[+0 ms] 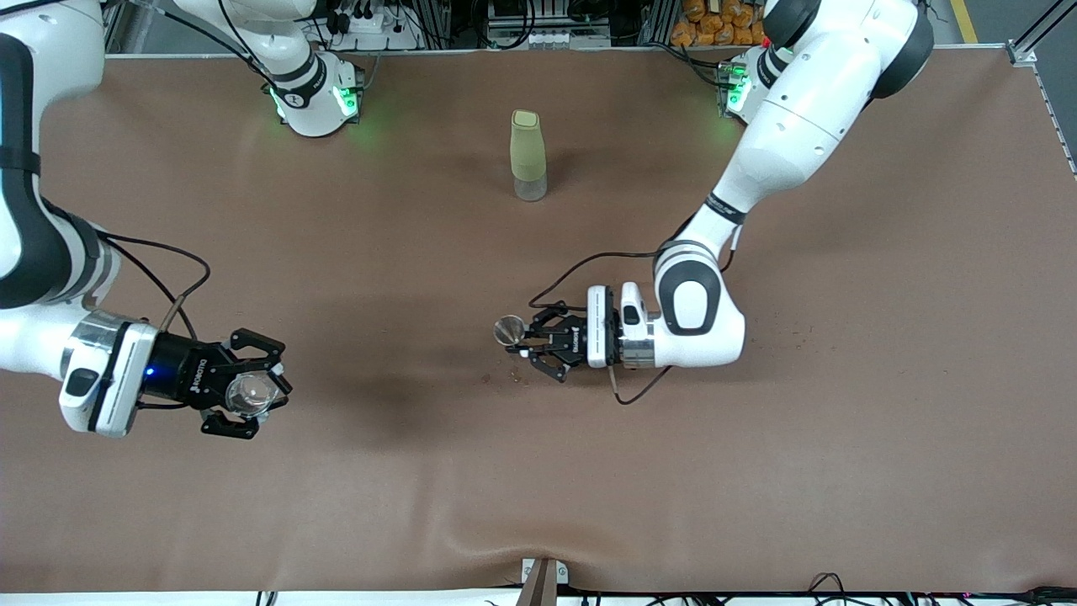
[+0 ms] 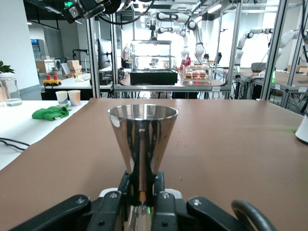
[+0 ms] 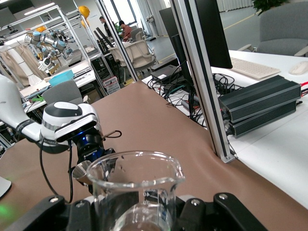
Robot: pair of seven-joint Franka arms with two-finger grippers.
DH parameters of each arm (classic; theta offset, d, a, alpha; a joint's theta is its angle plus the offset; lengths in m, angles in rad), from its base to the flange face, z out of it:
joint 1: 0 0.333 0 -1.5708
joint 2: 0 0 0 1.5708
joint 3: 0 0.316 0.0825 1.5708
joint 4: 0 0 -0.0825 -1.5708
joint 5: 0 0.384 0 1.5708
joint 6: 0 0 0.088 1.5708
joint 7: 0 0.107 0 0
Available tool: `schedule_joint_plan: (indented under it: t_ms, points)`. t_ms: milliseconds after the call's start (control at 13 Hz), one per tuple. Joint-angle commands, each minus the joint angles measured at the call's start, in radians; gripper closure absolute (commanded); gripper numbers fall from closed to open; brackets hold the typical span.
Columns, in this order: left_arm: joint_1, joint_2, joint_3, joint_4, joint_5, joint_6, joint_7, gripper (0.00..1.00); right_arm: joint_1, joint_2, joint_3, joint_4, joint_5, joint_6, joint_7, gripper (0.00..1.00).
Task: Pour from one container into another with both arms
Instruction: 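Carry the beaker toward the jigger while the left gripper brings the jigger inward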
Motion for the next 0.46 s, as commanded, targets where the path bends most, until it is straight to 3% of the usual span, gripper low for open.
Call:
schedule_joint_plan:
  t_ms: [0, 386]
  points:
    - [-0.028, 0.016, 0.011, 0.040, -0.044, 0.019, 0.014, 1.00, 0.051, -0.082, -0.004, -0.087, 0.010, 0.054, 0.063, 1.00]
    - [-0.020, 0.017, 0.016, 0.037, -0.043, 0.019, 0.017, 1.00, 0.183, -0.139, -0.004, -0.192, -0.010, 0.177, 0.167, 1.00]
